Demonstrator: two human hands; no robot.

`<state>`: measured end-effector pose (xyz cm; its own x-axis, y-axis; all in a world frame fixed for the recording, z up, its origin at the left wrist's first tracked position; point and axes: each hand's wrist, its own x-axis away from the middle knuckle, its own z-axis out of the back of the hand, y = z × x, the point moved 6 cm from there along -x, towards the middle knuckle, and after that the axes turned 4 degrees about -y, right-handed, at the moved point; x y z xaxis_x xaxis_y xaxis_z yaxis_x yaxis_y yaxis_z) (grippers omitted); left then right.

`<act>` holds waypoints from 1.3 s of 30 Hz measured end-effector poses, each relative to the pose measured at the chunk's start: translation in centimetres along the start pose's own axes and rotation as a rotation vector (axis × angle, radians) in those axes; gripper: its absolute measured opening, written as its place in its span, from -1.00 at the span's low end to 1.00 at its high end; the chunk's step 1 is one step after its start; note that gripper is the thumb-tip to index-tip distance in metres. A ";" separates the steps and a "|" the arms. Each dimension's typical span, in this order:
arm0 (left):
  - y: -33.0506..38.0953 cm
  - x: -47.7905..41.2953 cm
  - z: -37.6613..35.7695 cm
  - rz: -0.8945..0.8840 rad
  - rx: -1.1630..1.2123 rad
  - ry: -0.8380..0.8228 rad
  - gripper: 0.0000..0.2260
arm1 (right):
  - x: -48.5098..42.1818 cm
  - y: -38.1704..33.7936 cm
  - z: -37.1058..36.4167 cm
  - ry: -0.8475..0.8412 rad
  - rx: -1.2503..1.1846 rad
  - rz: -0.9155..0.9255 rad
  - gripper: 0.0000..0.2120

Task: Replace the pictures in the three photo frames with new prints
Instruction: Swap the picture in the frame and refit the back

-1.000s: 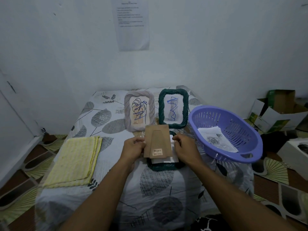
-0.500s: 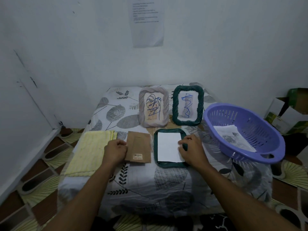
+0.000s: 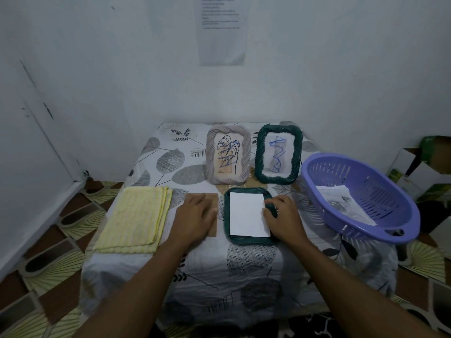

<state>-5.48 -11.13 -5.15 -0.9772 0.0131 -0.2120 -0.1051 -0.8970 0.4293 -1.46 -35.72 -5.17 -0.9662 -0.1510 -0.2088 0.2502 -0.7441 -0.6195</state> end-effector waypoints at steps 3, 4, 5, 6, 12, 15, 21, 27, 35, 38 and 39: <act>-0.6 0.1 -0.6 0.012 -0.041 -0.004 -0.62 | 0.2 0.1 0.0 0.030 -0.022 0.007 -0.77; -0.8 0.2 -0.6 0.000 -0.065 0.002 -0.63 | 0.3 0.1 0.0 0.034 -0.017 0.013 -0.77; -1.0 0.2 -0.5 -0.010 -0.088 0.007 -0.64 | 0.4 0.2 -0.1 0.032 -0.008 0.023 -0.78; -1.2 0.2 -0.4 -0.015 -0.102 0.014 -0.65 | 0.4 0.1 -0.2 0.028 0.003 0.034 -0.78; -0.4 -0.1 0.9 -0.031 -0.161 0.092 -0.74 | 0.4 -0.1 0.2 0.081 -0.044 0.044 -0.80; 2.6 -0.9 0.9 -0.092 -0.126 0.127 -0.71 | 0.4 0.0 0.4 0.090 -0.065 0.028 -0.79; 4.4 -2.1 -2.5 0.100 -0.006 -0.014 -0.57 | 0.5 0.1 0.3 0.074 -0.044 0.033 -0.77; 4.1 -2.0 -2.8 0.142 0.129 0.057 -0.60 | 0.4 0.2 0.2 0.067 -0.058 0.030 -0.77; 4.7 -2.0 -1.9 0.155 0.297 0.110 -0.89 | 0.6 0.0 0.5 0.056 -0.101 0.013 -0.79; 4.5 -2.3 -1.3 0.199 0.362 0.114 -0.87 | 0.5 0.0 1.0 0.019 -0.098 0.013 -0.76; 4.4 -2.5 -1.0 0.205 0.406 0.122 -0.88 | 0.4 -0.2 1.4 0.011 -0.083 0.028 -0.75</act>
<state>-3.33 -15.58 -3.65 -0.9590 -0.2201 -0.1787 -0.0001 -0.6300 0.7766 -1.98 -36.52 -4.05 -0.9582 -0.1634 -0.2348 0.2817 -0.6830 -0.6739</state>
